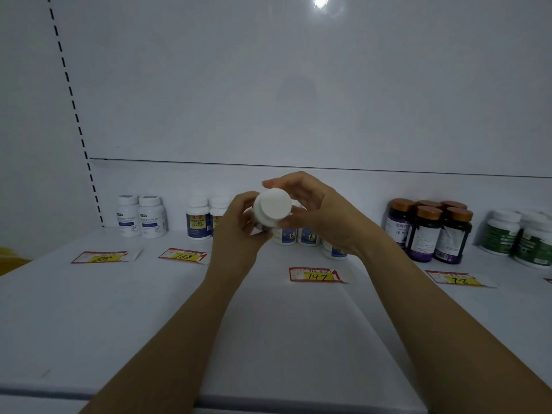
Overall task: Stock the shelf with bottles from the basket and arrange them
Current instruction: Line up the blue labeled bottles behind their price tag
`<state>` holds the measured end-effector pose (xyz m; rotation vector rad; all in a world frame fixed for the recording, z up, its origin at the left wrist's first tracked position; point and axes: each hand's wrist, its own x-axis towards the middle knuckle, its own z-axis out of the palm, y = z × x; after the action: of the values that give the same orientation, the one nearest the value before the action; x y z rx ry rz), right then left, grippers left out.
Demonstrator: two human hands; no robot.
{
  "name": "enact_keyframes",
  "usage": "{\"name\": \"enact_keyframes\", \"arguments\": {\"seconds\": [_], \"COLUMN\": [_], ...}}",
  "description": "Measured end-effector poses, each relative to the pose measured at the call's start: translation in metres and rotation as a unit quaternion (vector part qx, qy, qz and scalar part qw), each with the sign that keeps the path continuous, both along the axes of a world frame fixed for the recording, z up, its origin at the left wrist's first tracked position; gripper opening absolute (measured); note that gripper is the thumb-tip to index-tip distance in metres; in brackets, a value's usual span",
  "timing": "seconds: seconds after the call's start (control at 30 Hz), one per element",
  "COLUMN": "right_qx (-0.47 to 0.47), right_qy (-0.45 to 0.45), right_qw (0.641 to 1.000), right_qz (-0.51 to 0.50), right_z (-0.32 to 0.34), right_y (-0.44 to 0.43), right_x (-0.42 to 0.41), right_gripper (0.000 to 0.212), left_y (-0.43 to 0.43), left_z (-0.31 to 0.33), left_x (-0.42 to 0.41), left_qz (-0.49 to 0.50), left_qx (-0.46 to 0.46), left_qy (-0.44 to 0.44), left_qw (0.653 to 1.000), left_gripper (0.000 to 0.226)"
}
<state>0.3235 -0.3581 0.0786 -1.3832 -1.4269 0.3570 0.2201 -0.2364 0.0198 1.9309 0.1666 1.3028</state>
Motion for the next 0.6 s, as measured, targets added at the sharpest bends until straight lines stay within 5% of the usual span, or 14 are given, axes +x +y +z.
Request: {"name": "enact_keyframes", "arguments": {"seconds": [0.2,0.33,0.43,0.6], "right_qx": [-0.002,0.002,-0.042,-0.136], "right_qy": [-0.001,0.101,0.132,0.279], "right_qw": [1.000,0.995,0.987,0.944], "right_qz": [-0.002,-0.020,-0.082,-0.108], "right_z": [0.001,0.003,-0.001,-0.008], "right_y": [-0.002,-0.007,-0.007,-0.004], "right_x": [0.000,0.007,0.012,0.016], "right_gripper": [0.044,0.035,0.032,0.031], "left_y": [0.001,-0.012,-0.017,-0.017], "left_z": [-0.002,0.009,0.015,0.017], "left_x": [0.000,-0.007,-0.010,-0.013], "left_qz": [-0.019,-0.088,-0.136,-0.222], "left_qx": [-0.018,-0.111,-0.194,-0.362], "left_qy": [0.021,0.112,0.187,0.240], "left_qw": [0.999,0.984,0.953,0.873], "left_gripper": [0.056,0.051,0.043,0.069]}}
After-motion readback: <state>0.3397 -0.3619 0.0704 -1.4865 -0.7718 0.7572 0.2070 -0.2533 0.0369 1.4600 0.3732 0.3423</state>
